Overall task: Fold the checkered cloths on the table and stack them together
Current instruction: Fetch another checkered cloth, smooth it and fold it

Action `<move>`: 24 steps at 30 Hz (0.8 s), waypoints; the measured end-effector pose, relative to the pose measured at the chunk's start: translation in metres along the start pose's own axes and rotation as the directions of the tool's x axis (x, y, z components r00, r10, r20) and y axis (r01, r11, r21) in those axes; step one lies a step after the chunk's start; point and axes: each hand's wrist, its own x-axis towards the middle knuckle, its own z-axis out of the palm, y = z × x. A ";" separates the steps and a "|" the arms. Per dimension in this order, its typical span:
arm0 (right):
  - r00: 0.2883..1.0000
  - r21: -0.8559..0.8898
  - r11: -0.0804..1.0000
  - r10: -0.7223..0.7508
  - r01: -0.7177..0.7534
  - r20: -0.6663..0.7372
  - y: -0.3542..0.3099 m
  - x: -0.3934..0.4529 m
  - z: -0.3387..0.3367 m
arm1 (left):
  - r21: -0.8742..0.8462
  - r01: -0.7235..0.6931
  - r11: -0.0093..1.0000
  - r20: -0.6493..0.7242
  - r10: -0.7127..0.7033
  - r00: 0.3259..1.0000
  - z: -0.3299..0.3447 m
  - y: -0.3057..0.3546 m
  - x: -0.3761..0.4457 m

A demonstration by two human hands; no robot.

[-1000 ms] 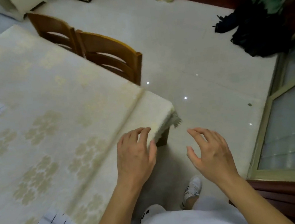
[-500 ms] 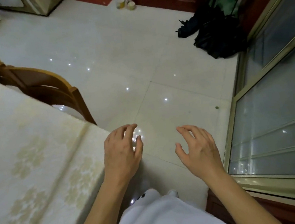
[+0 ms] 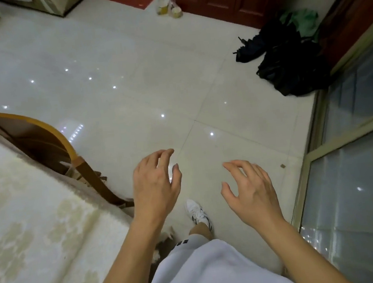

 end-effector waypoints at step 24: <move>0.881 0.142 0.888 -0.454 0.436 0.134 -0.054 0.440 0.098 | 0.107 0.405 0.908 -0.110 -0.394 0.913 0.035 -0.099 0.302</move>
